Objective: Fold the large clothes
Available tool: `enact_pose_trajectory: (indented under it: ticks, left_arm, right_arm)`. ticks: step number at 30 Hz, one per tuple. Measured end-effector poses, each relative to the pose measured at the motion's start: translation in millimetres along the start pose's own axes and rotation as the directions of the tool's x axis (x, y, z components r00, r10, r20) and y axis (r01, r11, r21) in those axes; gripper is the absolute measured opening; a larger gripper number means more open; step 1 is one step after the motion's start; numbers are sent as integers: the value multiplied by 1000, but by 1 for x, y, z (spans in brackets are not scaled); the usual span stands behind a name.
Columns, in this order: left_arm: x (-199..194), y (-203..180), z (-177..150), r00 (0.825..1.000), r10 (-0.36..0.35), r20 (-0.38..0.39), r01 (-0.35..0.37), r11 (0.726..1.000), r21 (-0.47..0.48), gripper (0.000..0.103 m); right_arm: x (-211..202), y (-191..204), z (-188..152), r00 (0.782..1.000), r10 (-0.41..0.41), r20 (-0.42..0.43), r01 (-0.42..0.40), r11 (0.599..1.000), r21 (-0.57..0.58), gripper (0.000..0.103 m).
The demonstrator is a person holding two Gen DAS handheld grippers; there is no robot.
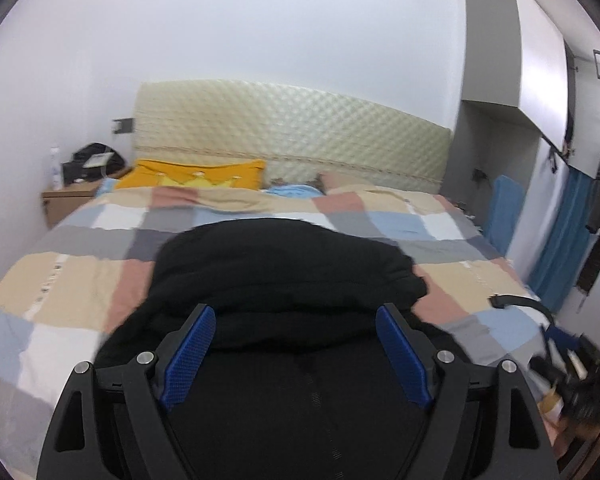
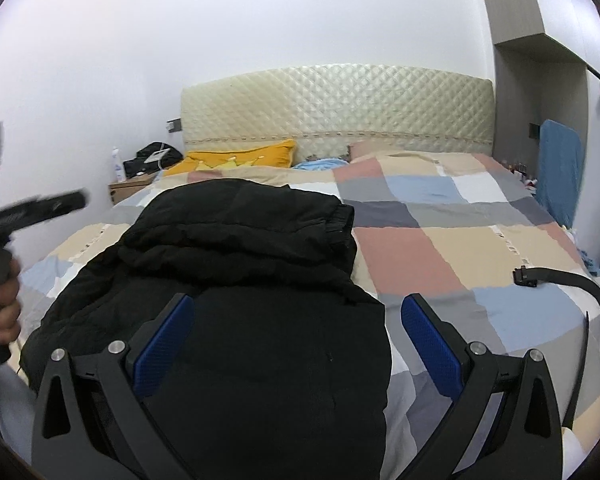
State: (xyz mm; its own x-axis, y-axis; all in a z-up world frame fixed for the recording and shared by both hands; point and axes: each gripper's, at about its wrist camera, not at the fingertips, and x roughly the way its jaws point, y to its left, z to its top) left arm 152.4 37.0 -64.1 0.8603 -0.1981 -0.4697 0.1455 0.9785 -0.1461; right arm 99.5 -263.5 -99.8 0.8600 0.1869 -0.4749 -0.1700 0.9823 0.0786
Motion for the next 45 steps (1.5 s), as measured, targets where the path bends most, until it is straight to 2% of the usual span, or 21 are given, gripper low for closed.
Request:
enact_pose_trajectory:
  ticks: [3,5,9,12,15,19,25,27,29,31,32,33,35,36,41,45]
  left_arm:
    - [-5,21,-16,999,41,15,-41,999,-18,82]
    - [-2,35,-25,998,56,-8,-56,997,-55,82]
    - [2,56,-35,998,62,-20,-64,992,-111,82]
    - [5,64,-40,996,83,-24,-85,988,-125,82]
    - [7,62,-45,995,97,-33,-100,988,-116,82]
    - [11,57,-50,992,123,-19,-125,989,-83,82]
    - [31,57,-57,992,114,-48,-117,990,-76,82]
    - [36,59,-58,992,110,-55,-114,990,-87,82]
    - [41,62,-60,991,111,-69,-117,988,-101,82]
    - [46,66,-61,990,107,-93,-118,985,-123,82]
    - [48,69,-62,990,99,-104,-113,984,-137,82]
    - [49,71,-62,989,91,-114,-108,982,-154,82]
    - [49,73,-63,989,87,-118,-106,980,-168,82]
    - [48,74,-64,989,88,-118,-107,979,-171,82]
    - [44,72,-65,988,92,-121,-112,980,-163,82]
    - [43,71,-65,987,99,-127,-118,982,-151,82]
  right_arm:
    - [9,7,14,999,48,-12,-48,999,15,103]
    - [18,13,25,998,65,-10,-65,998,8,103]
    - [62,17,49,991,134,-21,-132,989,70,103]
    - [122,8,52,988,109,-107,-94,986,134,102]
    - [158,0,49,985,99,-142,-75,983,165,101]
    - [193,-12,46,985,85,-147,-56,980,192,98]
    - [231,-33,40,981,131,-140,-80,944,320,92]
    - [242,-39,35,980,128,-152,-69,937,342,84]
    - [250,-42,32,979,110,-171,-45,938,345,76]
    - [252,-41,31,976,130,-172,-64,936,345,66]
    - [252,-39,32,976,135,-173,-70,939,338,58]
    - [250,-35,34,976,138,-170,-78,944,321,43]
    - [241,-25,43,977,153,-147,-109,957,269,36]
    - [233,-20,50,979,162,-123,-128,961,245,28]
    - [194,-13,73,986,165,-41,-152,963,224,24]
    - [177,-14,80,989,146,-32,-137,971,197,24]
